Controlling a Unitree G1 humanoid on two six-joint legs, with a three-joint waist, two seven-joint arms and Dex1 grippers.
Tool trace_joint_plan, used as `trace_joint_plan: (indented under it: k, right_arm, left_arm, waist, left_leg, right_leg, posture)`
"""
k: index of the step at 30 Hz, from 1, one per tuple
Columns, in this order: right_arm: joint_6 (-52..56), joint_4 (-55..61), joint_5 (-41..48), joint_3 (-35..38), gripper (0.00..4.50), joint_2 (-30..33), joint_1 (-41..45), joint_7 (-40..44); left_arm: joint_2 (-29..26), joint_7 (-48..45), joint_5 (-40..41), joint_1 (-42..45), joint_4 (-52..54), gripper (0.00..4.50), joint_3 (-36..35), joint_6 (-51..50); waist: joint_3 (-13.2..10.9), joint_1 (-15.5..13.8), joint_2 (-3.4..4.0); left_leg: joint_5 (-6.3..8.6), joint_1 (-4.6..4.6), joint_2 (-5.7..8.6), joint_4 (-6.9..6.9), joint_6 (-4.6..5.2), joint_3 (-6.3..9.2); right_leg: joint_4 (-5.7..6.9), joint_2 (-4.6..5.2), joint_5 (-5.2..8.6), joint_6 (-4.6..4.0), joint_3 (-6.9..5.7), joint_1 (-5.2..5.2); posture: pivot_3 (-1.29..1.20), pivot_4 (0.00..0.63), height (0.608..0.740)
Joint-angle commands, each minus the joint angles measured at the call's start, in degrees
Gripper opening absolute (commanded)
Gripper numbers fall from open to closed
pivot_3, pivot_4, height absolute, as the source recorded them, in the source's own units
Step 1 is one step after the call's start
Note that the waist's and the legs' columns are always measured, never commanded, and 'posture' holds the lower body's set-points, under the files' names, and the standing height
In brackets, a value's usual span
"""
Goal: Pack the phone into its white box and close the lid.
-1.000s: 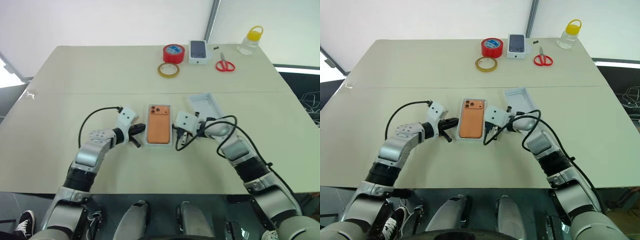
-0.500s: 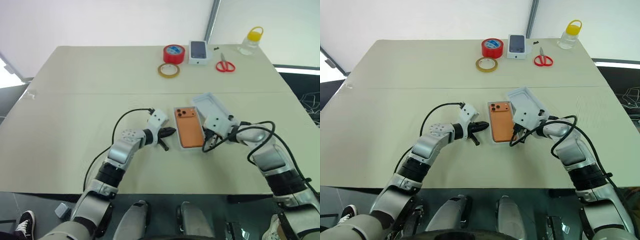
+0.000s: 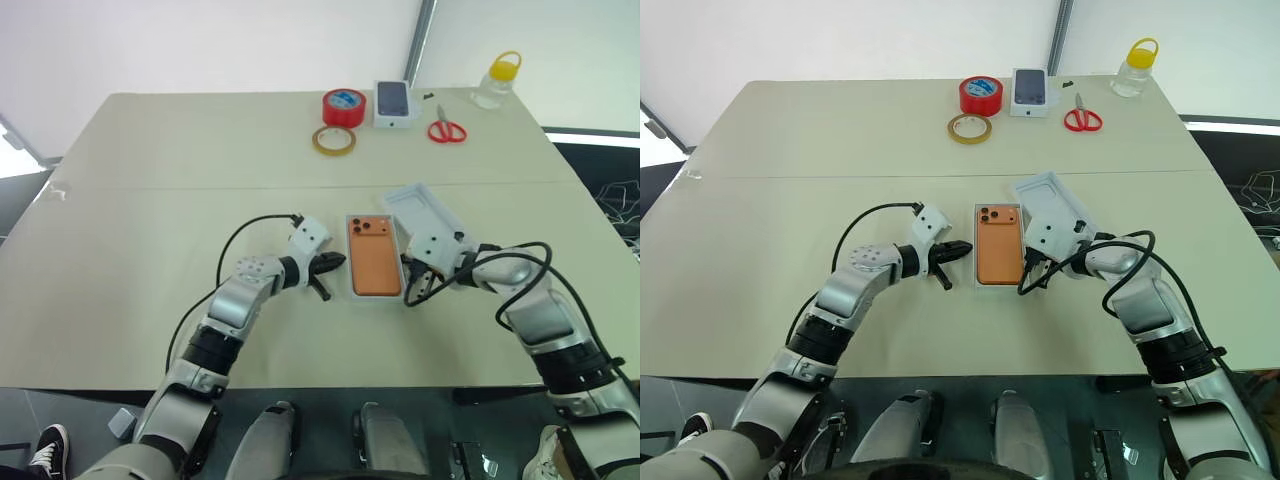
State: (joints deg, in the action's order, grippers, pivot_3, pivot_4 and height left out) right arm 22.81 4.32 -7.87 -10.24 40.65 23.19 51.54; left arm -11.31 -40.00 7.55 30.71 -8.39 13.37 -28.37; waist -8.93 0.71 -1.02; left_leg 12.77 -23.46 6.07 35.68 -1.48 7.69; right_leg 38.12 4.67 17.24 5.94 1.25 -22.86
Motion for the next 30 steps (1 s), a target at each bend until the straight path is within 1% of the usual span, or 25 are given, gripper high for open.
trace_joint_plan:
  k: [1,5,7,9,10,12,14,15,17,18,19,24,27,30]
  right_arm:
    - [-0.9,2.6,1.4,2.8,0.0,1.9,0.8,0.2]
    - [-0.1,0.7,2.3,3.6,0.0,0.7,3.6,-1.5]
    - [2.7,-0.9,4.0,4.6,0.0,-1.0,5.5,-2.5]
    - [6.9,-1.2,6.7,6.4,0.56,-2.1,6.9,-2.5]
    - [8.0,-0.7,7.7,7.1,0.9,-2.1,7.3,-2.3]
    - [10.2,-0.2,8.9,7.8,1.86,-2.1,7.7,-2.9]
    - [11.2,0.1,8.8,7.5,2.91,-1.8,7.7,-3.7]
    - [12.2,0.2,8.7,7.3,3.49,-1.7,7.6,-4.3]
    - [14.8,0.1,7.6,6.8,4.47,-1.6,7.6,-6.0]
    - [17.0,0.2,8.1,7.2,4.5,-1.9,7.9,-6.6]
    - [18.6,0.3,8.6,7.5,4.5,-2.1,8.1,-7.0]
    - [29.5,1.6,9.0,4.8,4.5,-1.4,10.5,-7.2]
    - [33.1,2.3,8.8,0.8,4.5,1.1,13.0,-4.5]
    - [34.8,0.3,8.2,-1.8,4.5,2.4,15.4,-4.0]
  left_arm:
    - [-1.6,-0.3,2.0,-0.8,4.0,0.07,-2.8,-0.7]
    - [-3.6,0.0,2.4,-1.4,5.3,0.07,-4.0,-0.3]
    - [-4.2,0.1,2.8,-1.2,5.8,0.07,-4.7,-0.4]
    - [-4.5,-1.0,6.0,-0.5,6.4,0.0,-7.1,-2.9]
    - [-5.6,-2.2,6.5,-0.4,6.6,0.26,-7.7,-2.3]
    - [-7.6,-4.0,7.5,-0.4,6.8,0.88,-8.7,-1.6]
    - [-9.3,-4.9,7.4,-0.7,6.6,1.87,-9.1,0.5]
    - [-9.9,-5.8,8.2,-0.9,6.7,2.44,-9.5,0.6]
    - [-11.5,-7.9,9.1,-1.6,7.3,3.46,-10.1,1.9]
    - [-12.3,-8.9,10.1,-2.0,7.7,4.02,-10.6,1.4]
    - [-12.7,-9.4,10.8,-2.3,8.0,4.41,-10.9,1.1]
    - [-15.7,-14.5,13.4,-4.3,10.1,4.47,-12.2,3.9]
    - [-16.9,-16.6,13.6,-4.8,10.2,4.47,-12.5,7.2]
    - [-17.3,-17.0,12.7,-5.2,9.9,4.47,-11.7,9.4]
  waist:
    - [0.0,0.0,0.0]
    - [0.0,0.2,0.01]
    - [0.0,0.1,0.01]
    - [0.0,0.0,0.01]
    - [0.0,0.0,0.01]
    - [0.0,0.0,0.0]
    - [0.0,0.0,0.01]
    - [0.0,0.0,0.01]
    - [0.0,0.0,0.01]
    - [0.0,0.0,0.01]
    - [0.0,0.1,0.01]
    - [0.0,0.2,0.05]
    - [0.0,0.2,0.06]
    - [0.0,0.0,0.07]
  left_leg:
    - [0.0,0.0,0.0,0.0,0.0,0.0]
    - [0.01,0.01,-0.01,0.0,0.01,0.0]
    - [0.0,0.01,-0.01,0.0,0.0,-0.01]
    - [0.0,0.01,-0.01,0.0,0.0,0.0]
    - [0.0,0.0,-0.01,0.0,0.0,0.0]
    - [0.0,-0.02,-0.01,0.01,-0.01,0.0]
    - [0.0,-0.02,-0.01,0.0,0.0,0.0]
    - [0.0,-0.02,-0.01,0.0,0.0,0.0]
    - [0.0,-0.02,0.0,0.0,0.0,0.0]
    - [0.0,-0.02,0.0,0.0,0.0,0.0]
    - [0.0,-0.02,-0.01,0.0,0.0,0.0]
    - [0.01,-0.02,-0.02,-0.02,0.02,-0.01]
    - [0.02,-0.02,-0.02,-0.03,0.03,-0.01]
    - [0.05,-0.02,-0.01,-0.03,0.08,-0.01]
  right_leg:
    - [0.0,0.0,0.0,0.0,0.0,0.01]
    - [0.01,-0.01,0.0,0.0,0.01,0.0]
    - [0.02,-0.01,0.0,0.0,0.02,-0.01]
    - [0.01,0.0,0.0,0.0,0.01,0.0]
    - [0.01,0.0,0.0,0.0,0.01,0.0]
    - [-0.02,0.01,0.0,0.0,0.0,0.0]
    - [-0.02,0.01,0.0,0.0,0.0,0.0]
    - [-0.02,0.02,0.0,-0.01,0.01,-0.01]
    - [-0.02,0.02,0.0,-0.01,0.01,-0.01]
    - [-0.01,0.02,0.0,-0.01,0.01,-0.01]
    - [-0.01,0.02,0.0,-0.01,0.02,-0.02]
    - [0.0,0.02,0.0,-0.02,0.03,-0.04]
    - [0.0,0.03,0.0,-0.02,0.04,-0.06]
    - [-0.02,0.05,0.0,-0.02,0.03,-0.04]
  posture:
    - [0.0,0.15,0.74]
    - [0.0,0.15,0.74]
    - [0.0,0.15,0.74]
    - [0.0,0.15,0.74]
    - [0.0,0.15,0.74]
    - [0.0,0.15,0.74]
    - [0.0,0.15,0.74]
    - [0.0,0.15,0.74]
    - [0.0,0.15,0.74]
    - [0.0,0.15,0.74]
    - [0.0,0.15,0.74]
    - [0.0,0.15,0.74]
    - [0.0,0.15,0.74]
    - [0.0,0.15,0.74]
